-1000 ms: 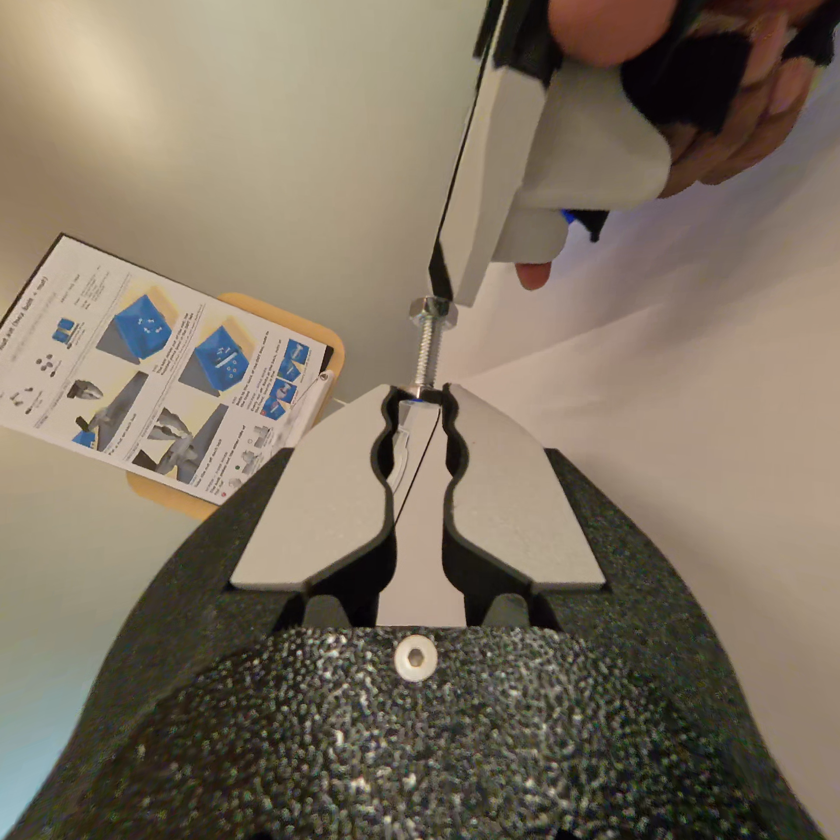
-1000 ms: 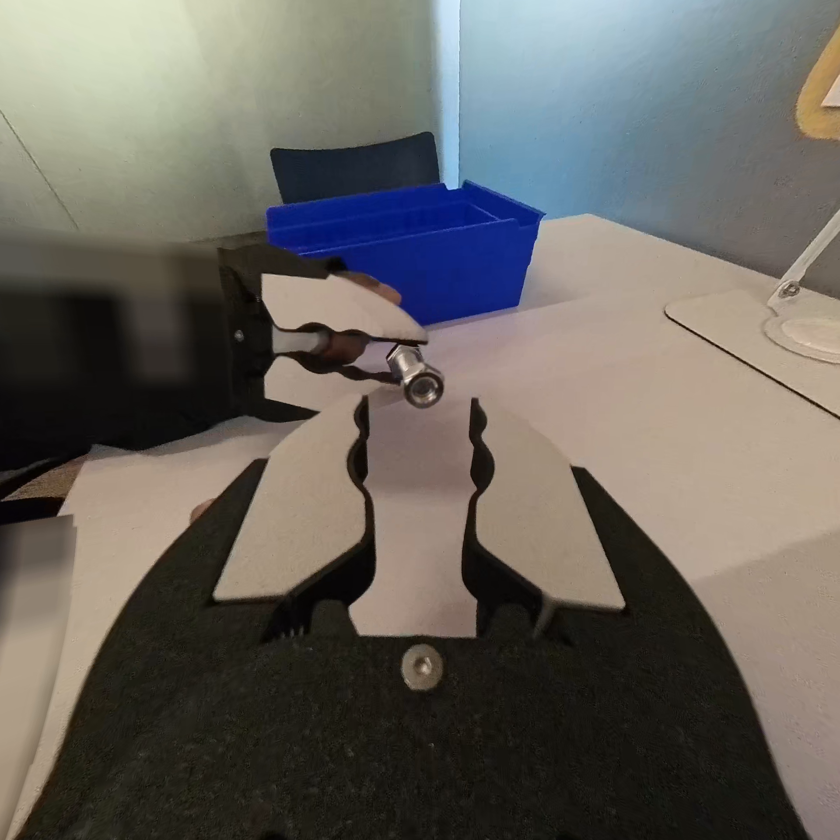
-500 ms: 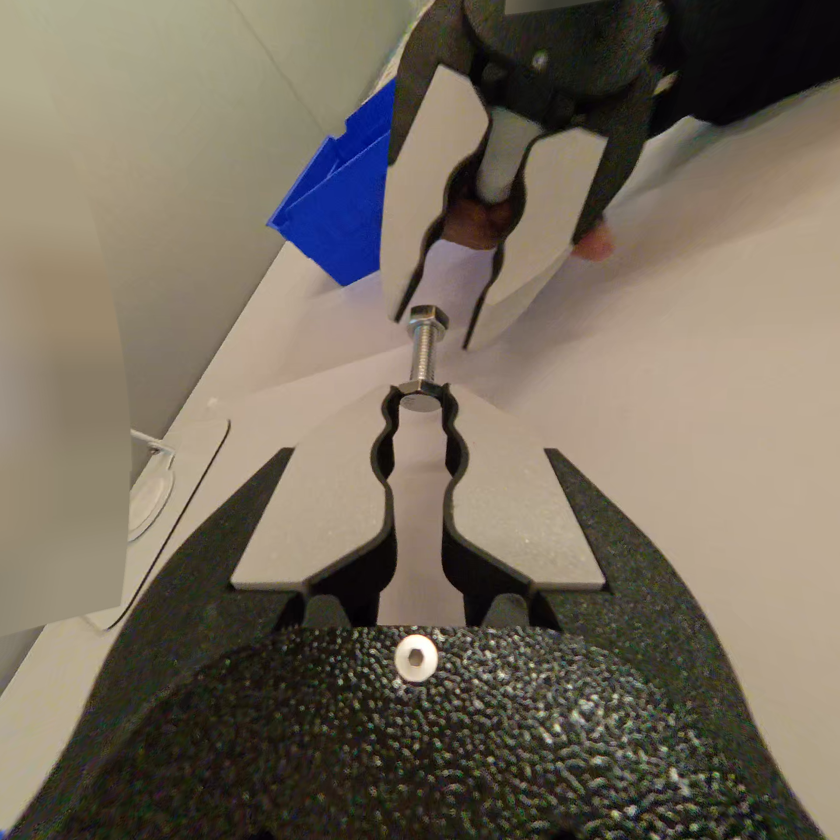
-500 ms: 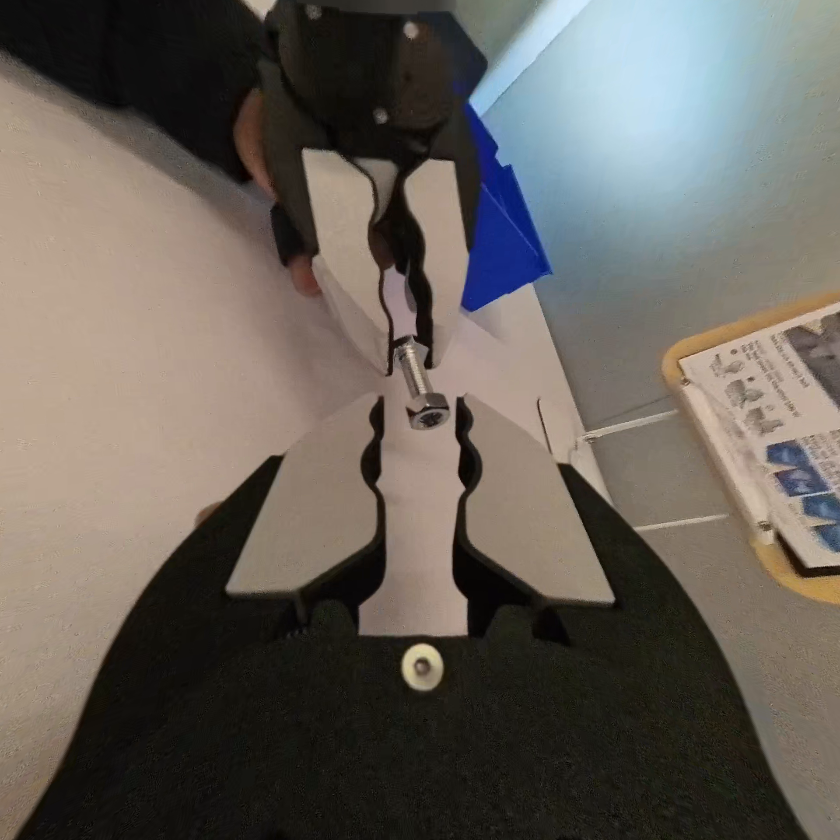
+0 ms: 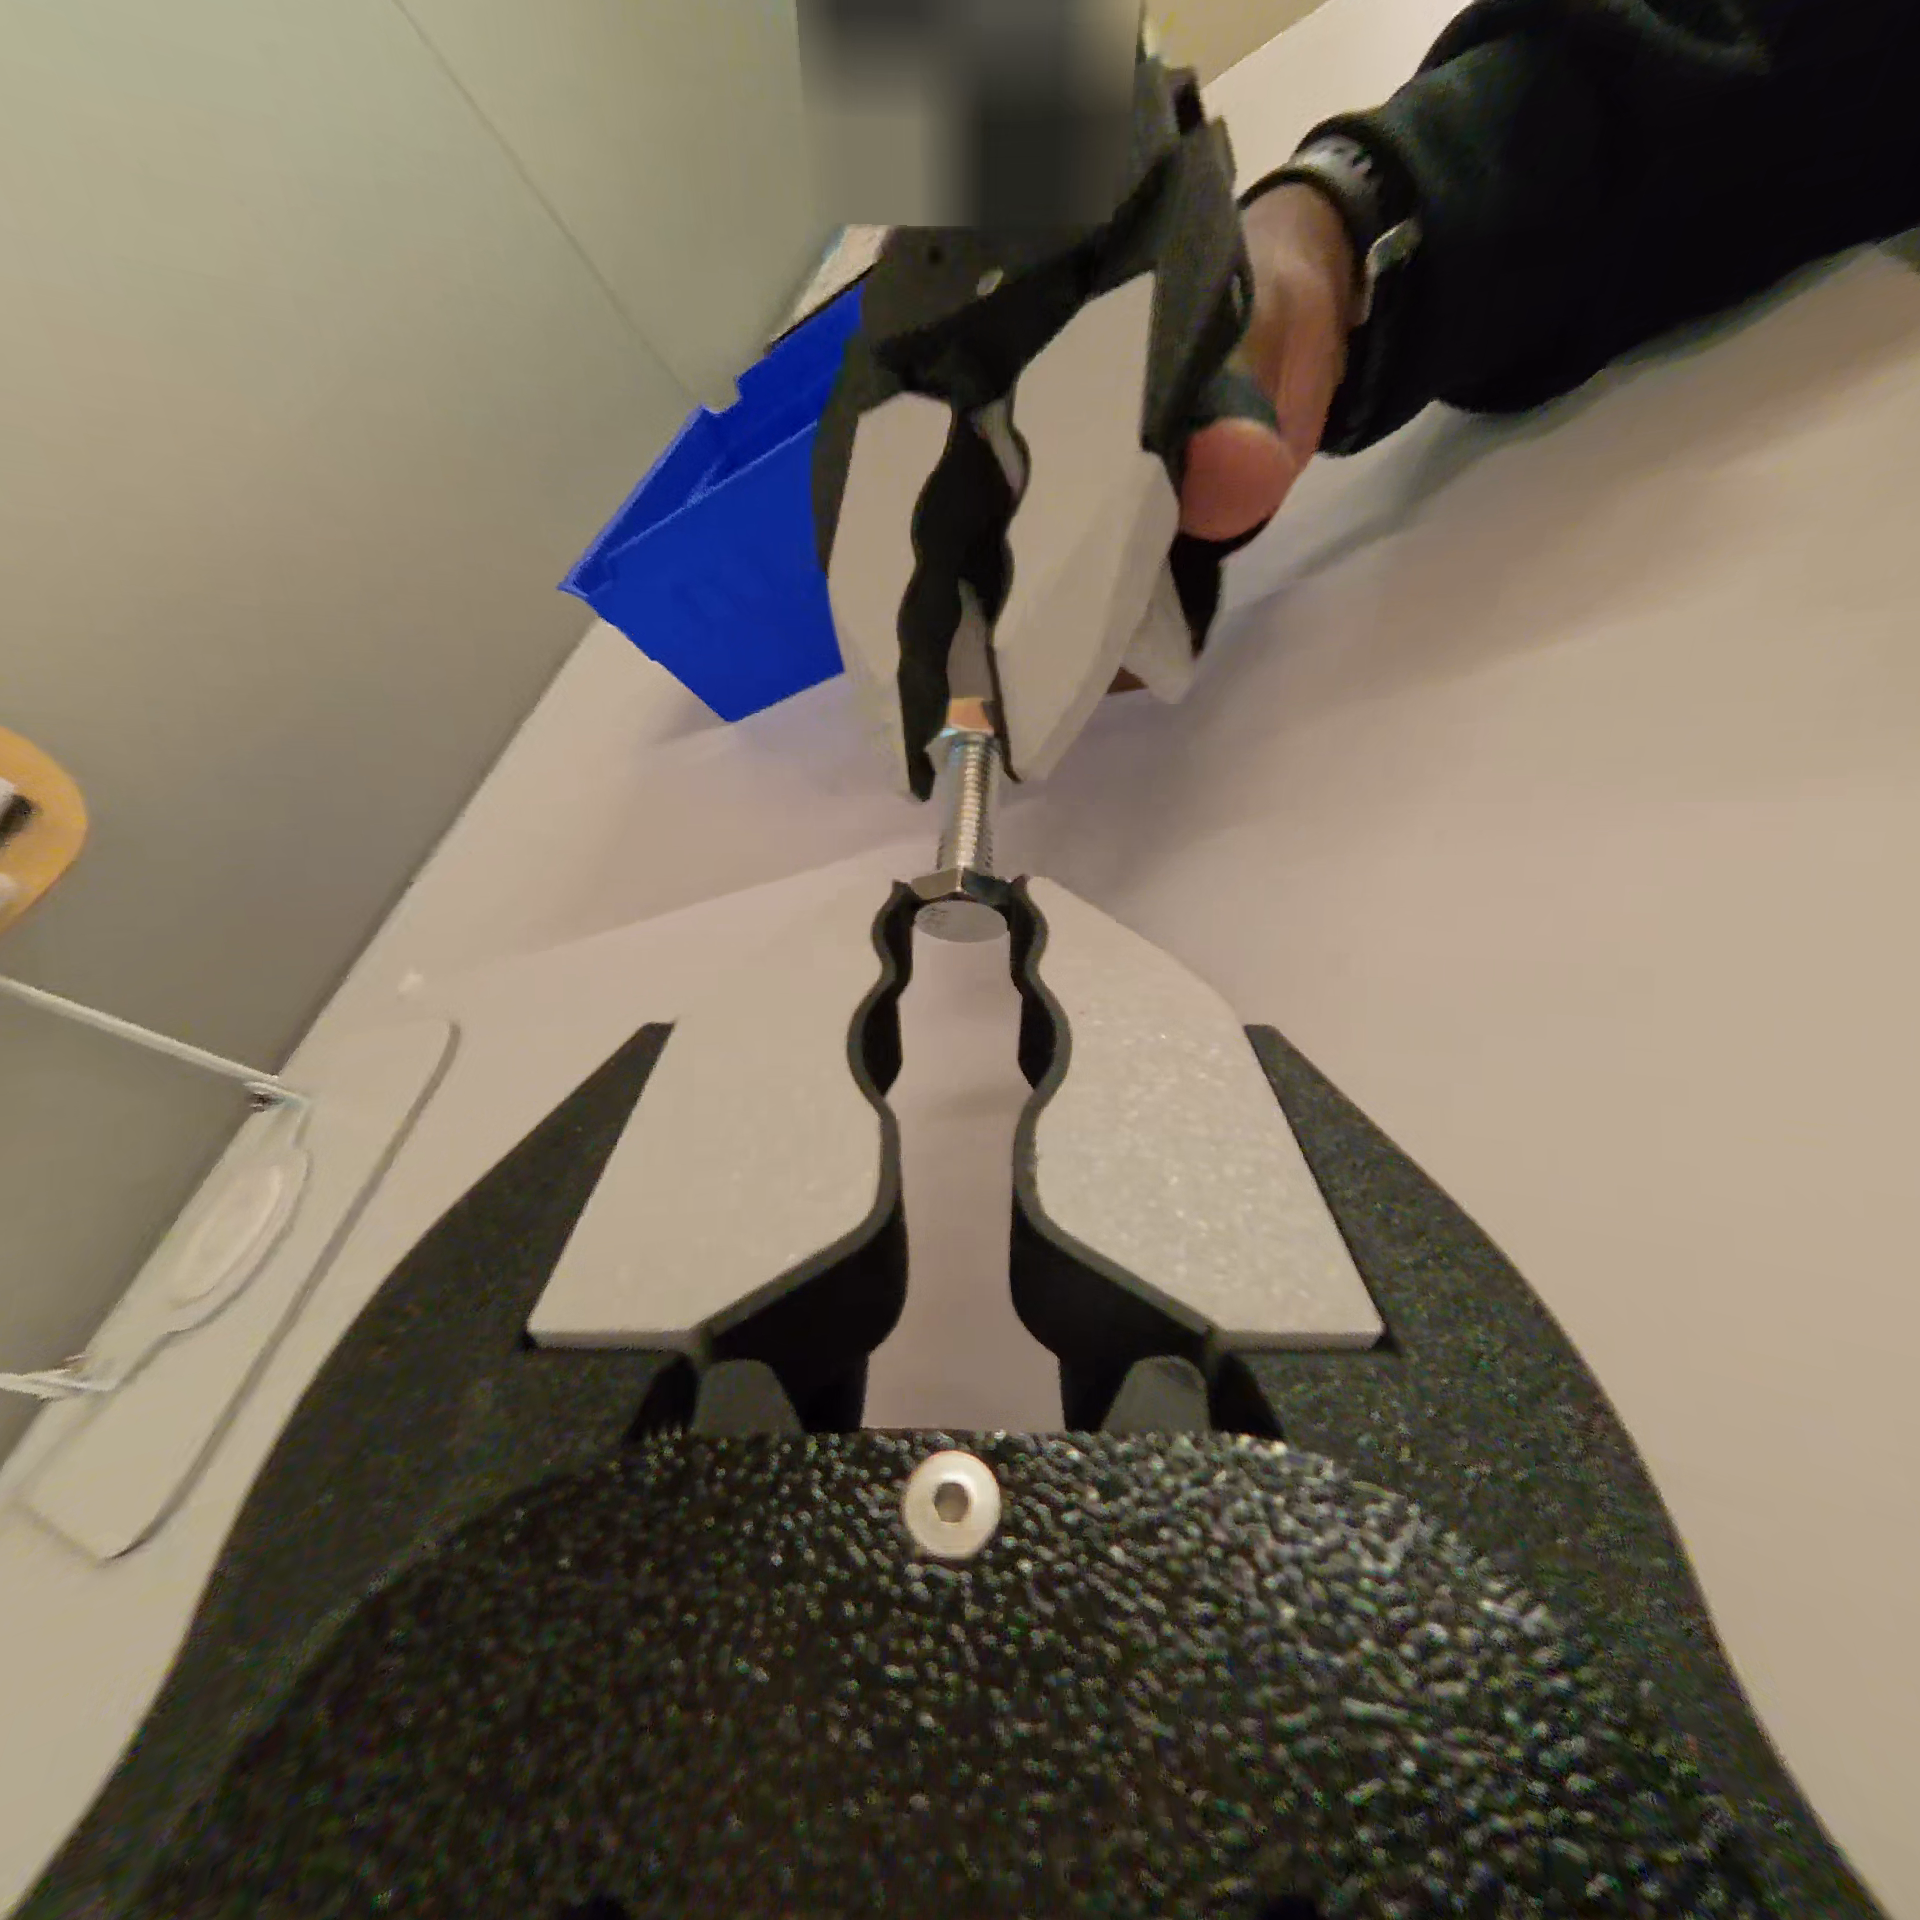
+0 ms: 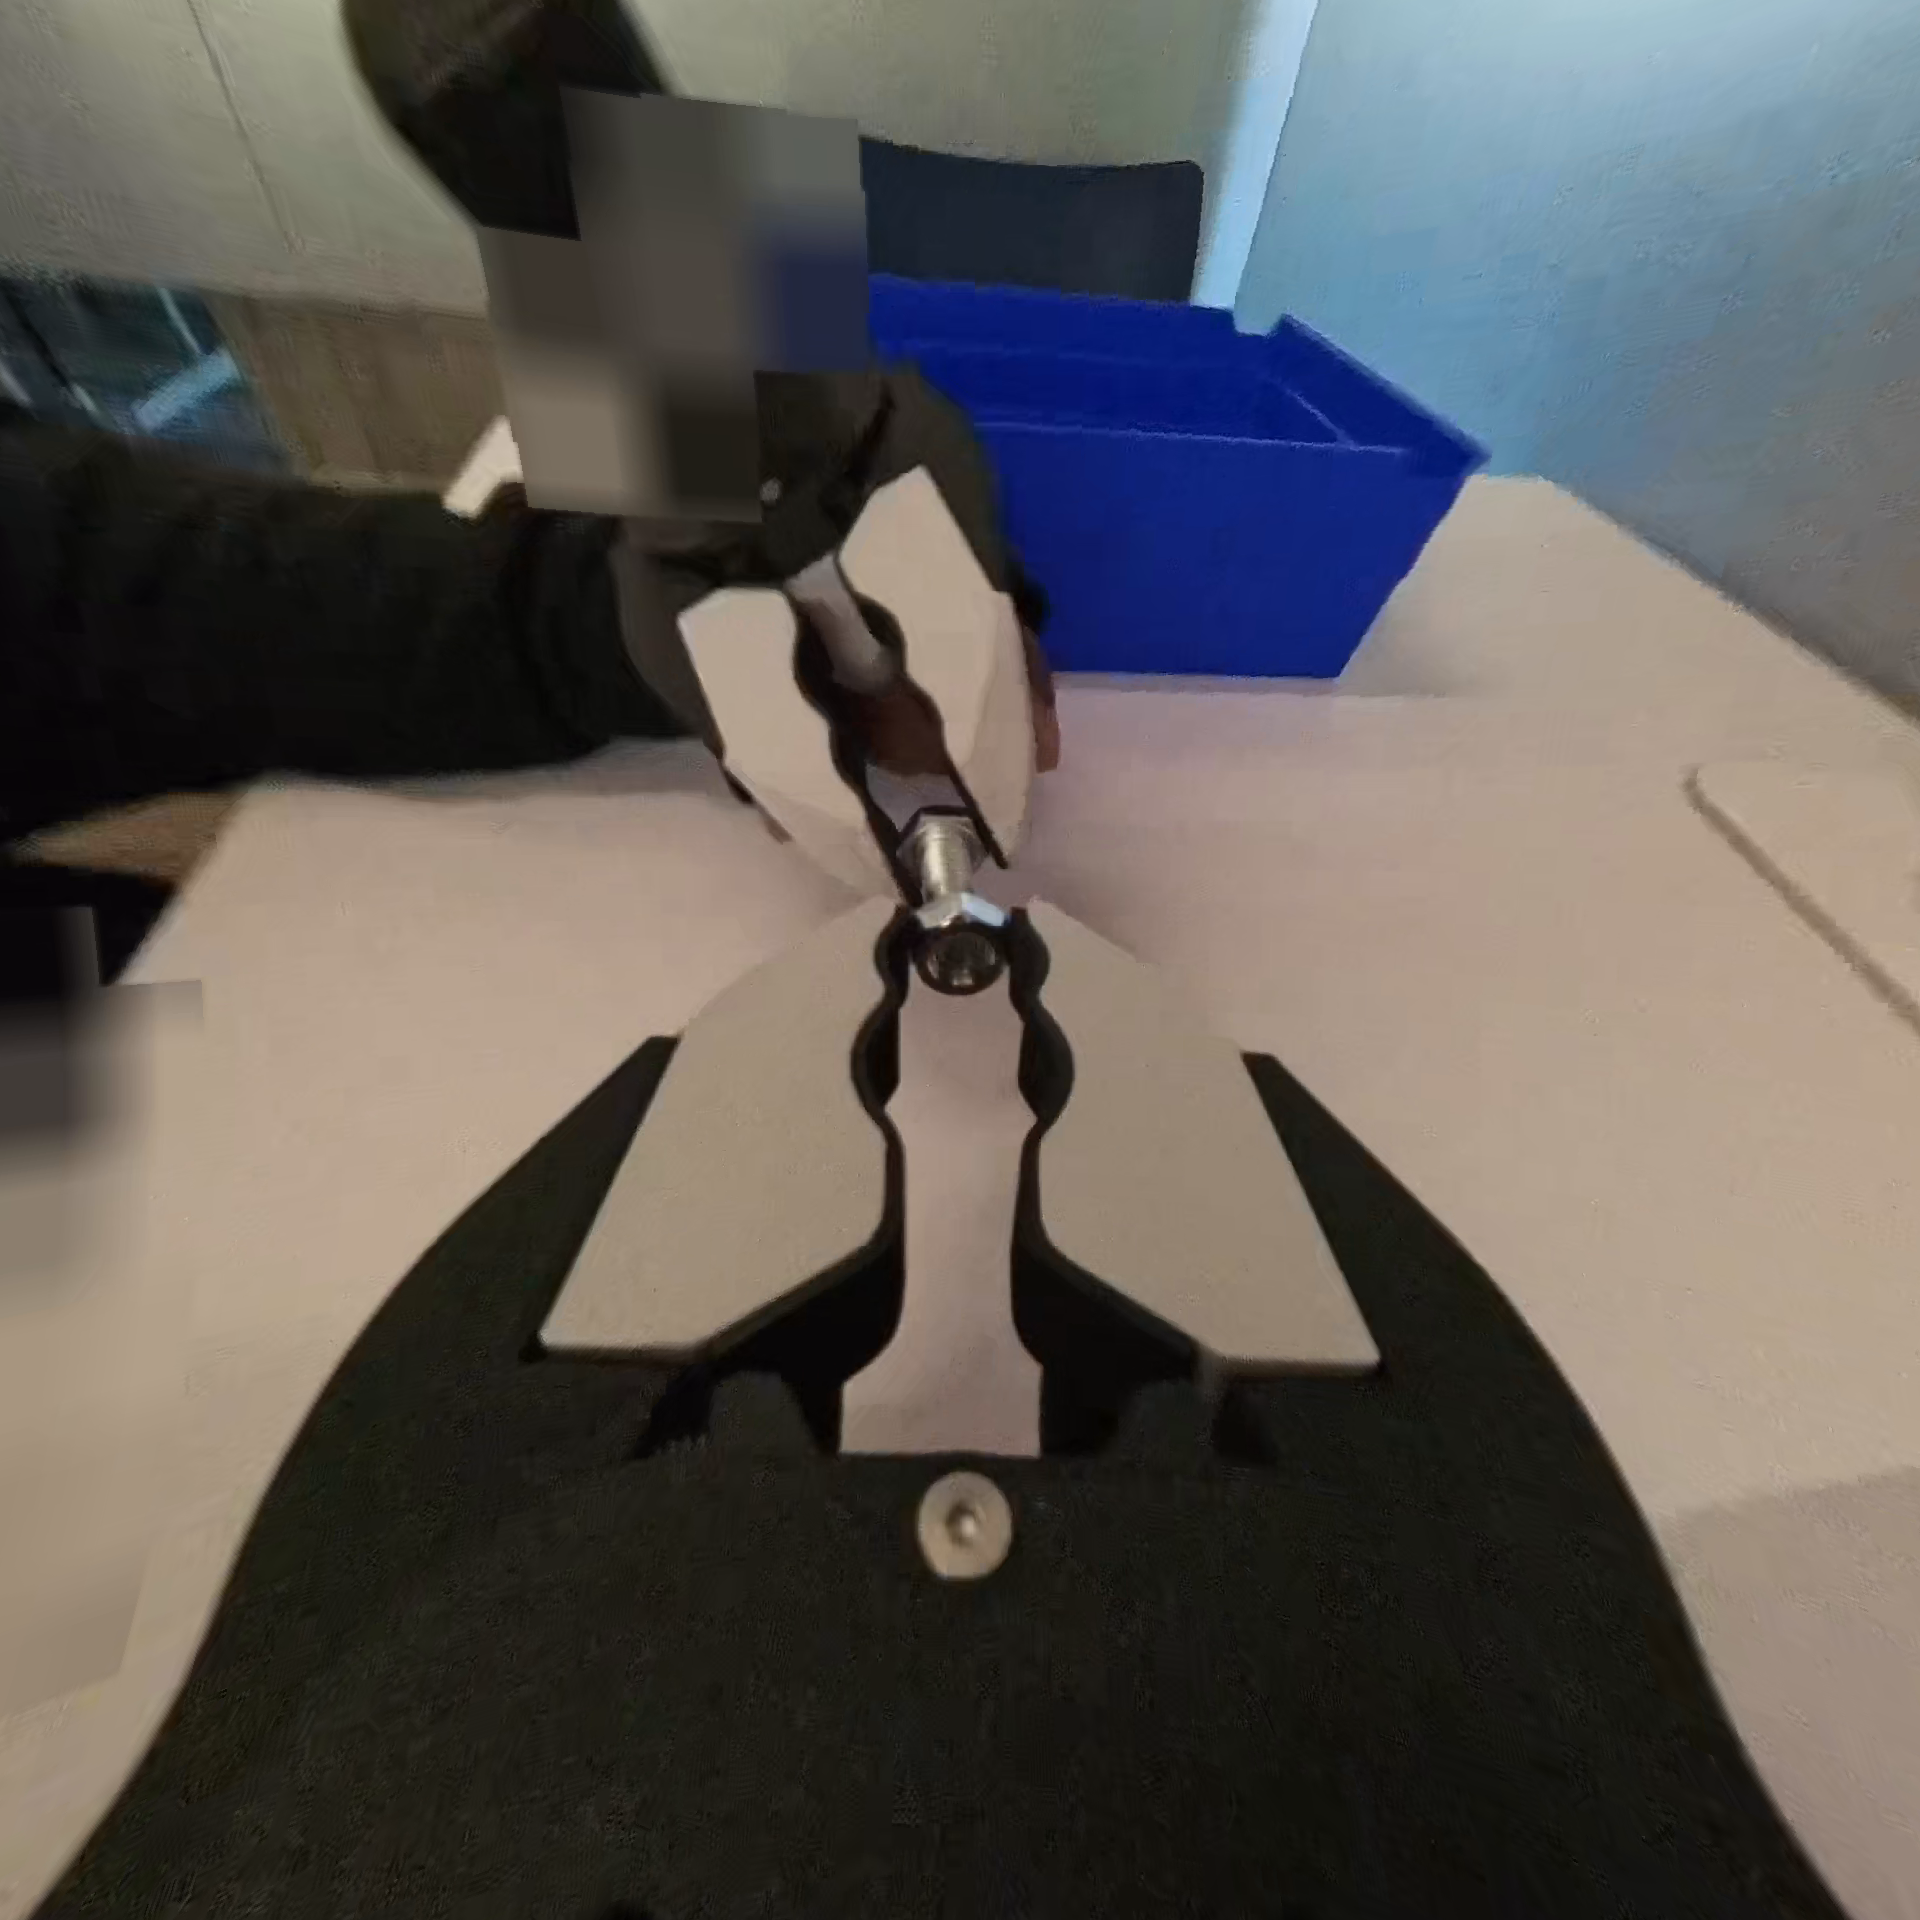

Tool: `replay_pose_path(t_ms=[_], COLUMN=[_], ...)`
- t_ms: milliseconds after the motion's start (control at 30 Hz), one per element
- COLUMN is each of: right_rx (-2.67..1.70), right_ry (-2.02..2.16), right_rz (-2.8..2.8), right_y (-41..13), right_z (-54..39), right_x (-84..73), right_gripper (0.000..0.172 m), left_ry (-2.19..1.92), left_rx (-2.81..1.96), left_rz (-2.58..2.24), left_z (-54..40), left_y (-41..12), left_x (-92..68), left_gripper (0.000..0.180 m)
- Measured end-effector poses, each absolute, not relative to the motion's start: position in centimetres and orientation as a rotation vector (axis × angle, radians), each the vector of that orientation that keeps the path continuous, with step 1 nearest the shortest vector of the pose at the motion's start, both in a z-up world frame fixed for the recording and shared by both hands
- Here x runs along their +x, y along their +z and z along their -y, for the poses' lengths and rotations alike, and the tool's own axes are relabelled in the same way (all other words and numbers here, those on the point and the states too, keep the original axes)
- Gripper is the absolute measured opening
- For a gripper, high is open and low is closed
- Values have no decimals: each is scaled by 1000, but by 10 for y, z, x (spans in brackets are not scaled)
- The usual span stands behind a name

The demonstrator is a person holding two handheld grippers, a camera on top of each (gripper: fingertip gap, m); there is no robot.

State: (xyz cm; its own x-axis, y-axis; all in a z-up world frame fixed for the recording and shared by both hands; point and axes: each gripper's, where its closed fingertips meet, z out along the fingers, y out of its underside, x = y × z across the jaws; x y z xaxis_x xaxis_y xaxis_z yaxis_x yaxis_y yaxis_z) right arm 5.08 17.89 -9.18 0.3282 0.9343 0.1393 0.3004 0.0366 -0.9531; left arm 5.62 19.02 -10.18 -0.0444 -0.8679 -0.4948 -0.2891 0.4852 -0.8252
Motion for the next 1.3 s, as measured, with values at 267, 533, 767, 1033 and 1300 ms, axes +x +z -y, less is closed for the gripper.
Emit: replay_pose_path(t_ms=[267,533,767,1033,1300], right_rx=[-984,-1523,-1402,-886,-1526], right_ry=[-1,892,535,-128,850], right_rz=[1486,1118,1369,1597,1167], right_y=[-87,-76,-98,-97,-82], right_z=[-164,-168,-166,-158,-163], right_x=[44,47,45,44,42], right_gripper=[31,45,17,38,57], left_ry=[-910,-869,-907,-1016,-905], left_rx=[-1146,-1079,-1094,-1170,-1088], left_rz=[-1640,-1600,-1654,-1705,-1638], left_z=[-178,-181,-173,-166,-176], left_y=[-110,-99,-106,-115,-103], left_x=[52,49,48,47,48], left_gripper=[17,17,17,17,17])
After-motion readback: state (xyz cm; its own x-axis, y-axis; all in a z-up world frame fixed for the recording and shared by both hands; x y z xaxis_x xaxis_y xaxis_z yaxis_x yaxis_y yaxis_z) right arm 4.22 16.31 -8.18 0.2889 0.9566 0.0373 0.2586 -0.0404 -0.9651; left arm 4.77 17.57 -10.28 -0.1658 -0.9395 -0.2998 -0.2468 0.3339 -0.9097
